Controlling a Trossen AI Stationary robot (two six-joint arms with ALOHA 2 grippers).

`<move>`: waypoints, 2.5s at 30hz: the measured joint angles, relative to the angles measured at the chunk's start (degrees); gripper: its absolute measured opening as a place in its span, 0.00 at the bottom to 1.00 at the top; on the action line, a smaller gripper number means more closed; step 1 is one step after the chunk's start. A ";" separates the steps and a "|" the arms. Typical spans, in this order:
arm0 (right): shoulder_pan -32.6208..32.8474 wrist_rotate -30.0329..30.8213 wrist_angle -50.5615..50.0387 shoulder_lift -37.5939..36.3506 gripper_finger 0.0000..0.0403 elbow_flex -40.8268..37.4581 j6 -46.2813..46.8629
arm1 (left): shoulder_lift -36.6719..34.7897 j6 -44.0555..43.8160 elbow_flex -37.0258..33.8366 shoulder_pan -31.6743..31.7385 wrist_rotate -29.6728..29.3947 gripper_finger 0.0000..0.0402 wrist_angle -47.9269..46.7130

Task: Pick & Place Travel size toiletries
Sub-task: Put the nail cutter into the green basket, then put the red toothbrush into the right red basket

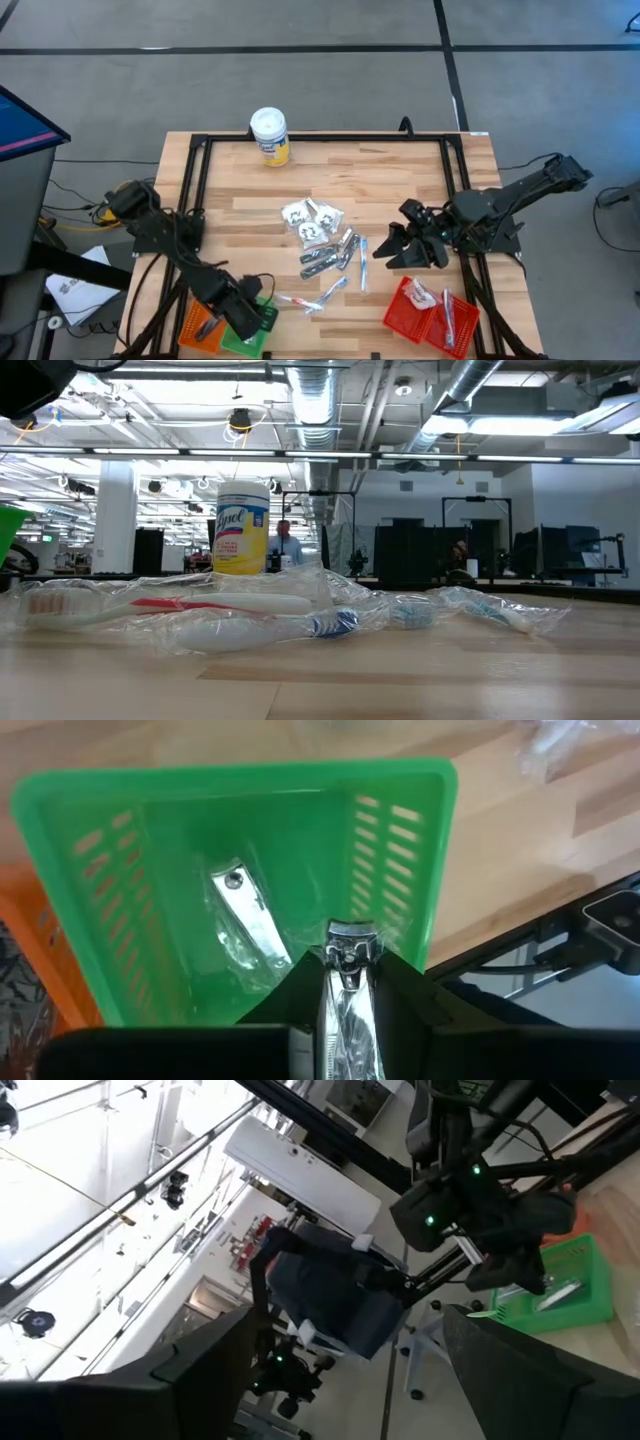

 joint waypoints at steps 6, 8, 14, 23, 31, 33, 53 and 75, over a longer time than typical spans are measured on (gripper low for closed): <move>-0.02 0.00 -0.12 -0.01 0.78 0.00 0.01 | 1.88 -0.84 0.43 0.02 0.62 0.11 0.55; -0.02 0.00 -0.12 -0.01 0.78 0.00 0.01 | 2.18 -1.26 0.43 0.04 0.97 0.13 0.62; 0.00 -0.02 -0.12 -0.01 0.78 0.00 0.47 | 2.31 -1.51 0.41 0.04 2.02 0.23 0.67; 0.02 -0.04 -0.13 -0.01 0.78 0.00 0.58 | 1.13 -0.02 0.34 0.04 7.18 0.21 2.66; 0.02 -0.07 -0.14 -0.01 0.78 0.00 0.56 | -7.32 2.19 0.30 0.04 -4.83 0.21 2.72; 0.02 -0.07 -0.14 -0.01 0.78 0.00 0.56 | -9.73 4.74 0.31 0.59 -10.95 0.21 3.05; -0.20 6.94 -2.86 -0.03 0.78 0.00 0.54 | -8.00 61.38 0.31 24.83 10.21 0.00 11.05; -8.79 12.98 -4.08 -0.04 0.78 0.02 2.59 | 0.73 97.49 0.19 18.73 -0.48 0.34 10.20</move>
